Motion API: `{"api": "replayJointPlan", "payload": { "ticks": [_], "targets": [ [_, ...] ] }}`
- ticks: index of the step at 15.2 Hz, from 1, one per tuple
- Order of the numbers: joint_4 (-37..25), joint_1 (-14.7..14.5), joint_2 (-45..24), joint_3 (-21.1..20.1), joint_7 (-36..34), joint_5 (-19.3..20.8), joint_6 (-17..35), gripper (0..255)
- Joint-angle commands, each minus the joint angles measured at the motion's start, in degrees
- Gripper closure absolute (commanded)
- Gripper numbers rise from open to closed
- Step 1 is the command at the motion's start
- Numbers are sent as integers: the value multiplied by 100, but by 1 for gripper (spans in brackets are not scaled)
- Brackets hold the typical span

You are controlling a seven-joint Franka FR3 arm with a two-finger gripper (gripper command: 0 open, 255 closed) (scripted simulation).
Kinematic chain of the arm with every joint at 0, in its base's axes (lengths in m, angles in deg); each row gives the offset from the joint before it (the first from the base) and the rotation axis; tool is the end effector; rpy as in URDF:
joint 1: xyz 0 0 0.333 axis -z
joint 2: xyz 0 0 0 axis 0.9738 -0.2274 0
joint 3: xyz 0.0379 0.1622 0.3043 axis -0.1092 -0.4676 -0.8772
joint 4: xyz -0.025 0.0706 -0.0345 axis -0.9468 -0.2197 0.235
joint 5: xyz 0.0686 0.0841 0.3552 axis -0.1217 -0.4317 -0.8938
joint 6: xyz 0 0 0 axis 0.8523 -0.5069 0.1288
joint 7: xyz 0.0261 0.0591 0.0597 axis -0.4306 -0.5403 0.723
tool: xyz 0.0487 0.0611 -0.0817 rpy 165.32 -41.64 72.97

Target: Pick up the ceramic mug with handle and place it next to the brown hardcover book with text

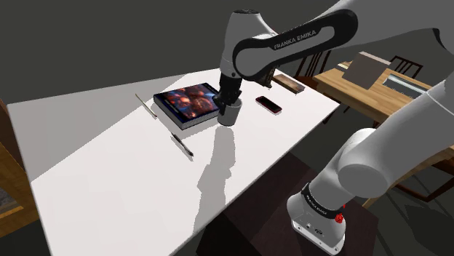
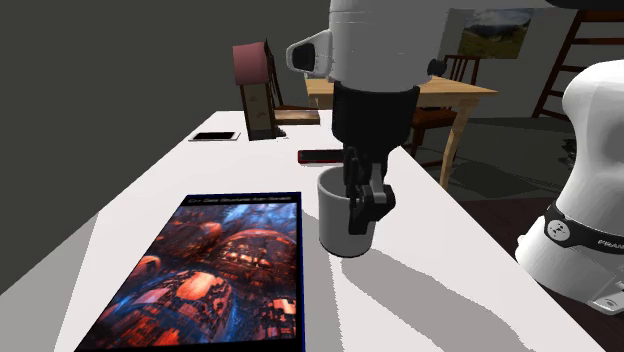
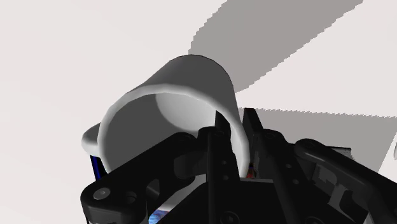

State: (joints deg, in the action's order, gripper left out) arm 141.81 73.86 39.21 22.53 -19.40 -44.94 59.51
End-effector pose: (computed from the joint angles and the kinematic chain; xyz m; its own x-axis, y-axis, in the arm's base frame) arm 0.4323 0.0733 0.4115 0.9991 -0.0433 0.0045 -0.0435 -0.9968 0.0678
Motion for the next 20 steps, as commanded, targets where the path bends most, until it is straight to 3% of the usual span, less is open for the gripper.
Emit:
{"api": "replayJointPlan", "payload": {
  "ticks": [1, 20],
  "targets": [
    [-83, -4, 88, 4, 21, -19, -171, 255],
    [-1062, -21, 645, 44, 168, -118, -1699, 255]
  ]
}}
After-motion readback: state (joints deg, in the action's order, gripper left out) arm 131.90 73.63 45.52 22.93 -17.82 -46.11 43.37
